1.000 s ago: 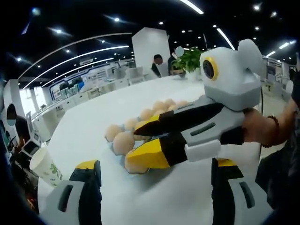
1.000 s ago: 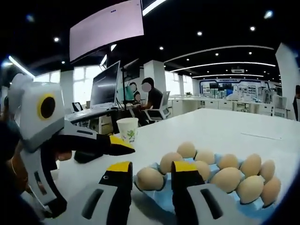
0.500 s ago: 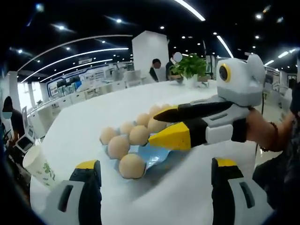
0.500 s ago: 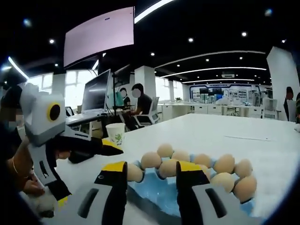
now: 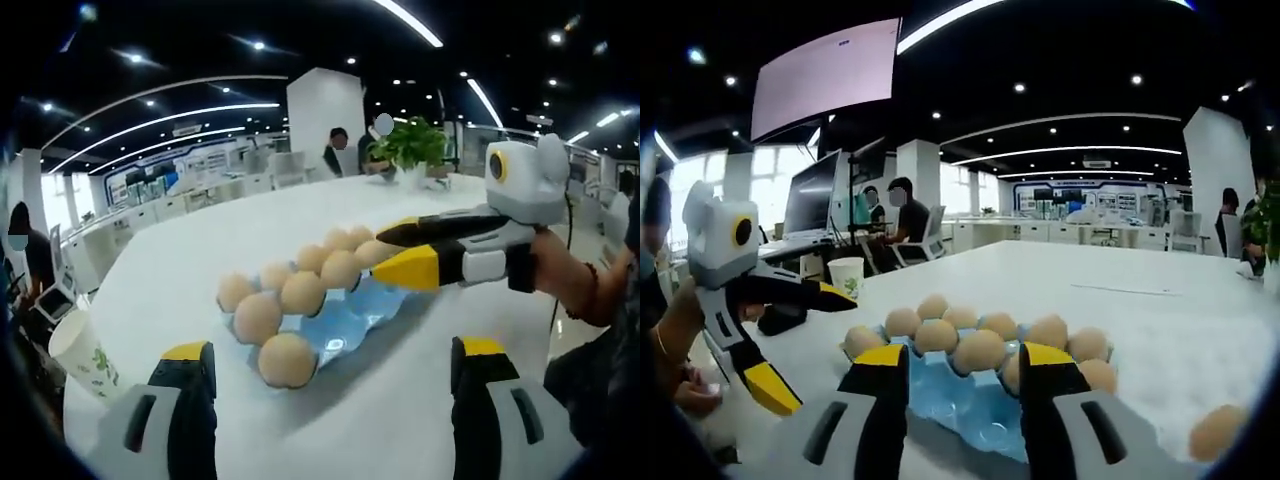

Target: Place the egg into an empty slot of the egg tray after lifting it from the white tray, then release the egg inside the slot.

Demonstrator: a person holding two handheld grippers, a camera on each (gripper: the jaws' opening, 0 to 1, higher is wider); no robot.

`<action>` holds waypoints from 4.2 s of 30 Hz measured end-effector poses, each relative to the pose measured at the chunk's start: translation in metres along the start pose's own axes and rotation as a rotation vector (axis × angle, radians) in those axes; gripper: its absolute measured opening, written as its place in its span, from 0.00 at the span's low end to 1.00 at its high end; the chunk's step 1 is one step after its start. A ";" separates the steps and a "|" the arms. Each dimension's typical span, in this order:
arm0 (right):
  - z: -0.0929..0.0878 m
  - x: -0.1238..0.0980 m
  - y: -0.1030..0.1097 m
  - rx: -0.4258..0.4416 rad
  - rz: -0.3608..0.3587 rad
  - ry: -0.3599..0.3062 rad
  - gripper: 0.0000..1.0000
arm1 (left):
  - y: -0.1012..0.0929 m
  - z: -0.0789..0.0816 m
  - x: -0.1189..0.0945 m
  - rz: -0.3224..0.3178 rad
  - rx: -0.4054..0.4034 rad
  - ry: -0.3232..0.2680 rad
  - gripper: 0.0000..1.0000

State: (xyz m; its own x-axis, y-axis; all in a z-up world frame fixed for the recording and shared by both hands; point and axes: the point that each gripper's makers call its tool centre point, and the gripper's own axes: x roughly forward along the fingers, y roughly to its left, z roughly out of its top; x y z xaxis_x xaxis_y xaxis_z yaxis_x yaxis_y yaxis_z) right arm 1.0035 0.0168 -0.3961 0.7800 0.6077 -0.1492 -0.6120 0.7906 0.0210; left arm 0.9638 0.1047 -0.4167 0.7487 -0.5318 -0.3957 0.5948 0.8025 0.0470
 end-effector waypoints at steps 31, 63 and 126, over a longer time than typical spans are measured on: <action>-0.002 -0.049 -0.066 0.011 -0.188 -0.008 0.70 | -0.004 0.005 -0.001 -0.003 0.002 -0.009 1.00; -0.020 -0.090 -0.126 0.042 -0.408 -0.002 0.69 | 0.001 0.004 0.003 0.003 -0.010 -0.010 1.00; -0.005 -0.102 -0.137 0.122 -0.560 -0.037 0.28 | -0.006 0.008 0.001 0.019 -0.005 -0.014 0.99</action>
State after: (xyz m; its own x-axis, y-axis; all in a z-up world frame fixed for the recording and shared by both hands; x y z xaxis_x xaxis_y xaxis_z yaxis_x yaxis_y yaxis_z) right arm 1.0070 -0.1542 -0.3883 0.9862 0.0942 -0.1360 -0.0862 0.9943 0.0632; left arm 0.9631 0.0975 -0.4102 0.7640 -0.5201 -0.3817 0.5789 0.8139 0.0497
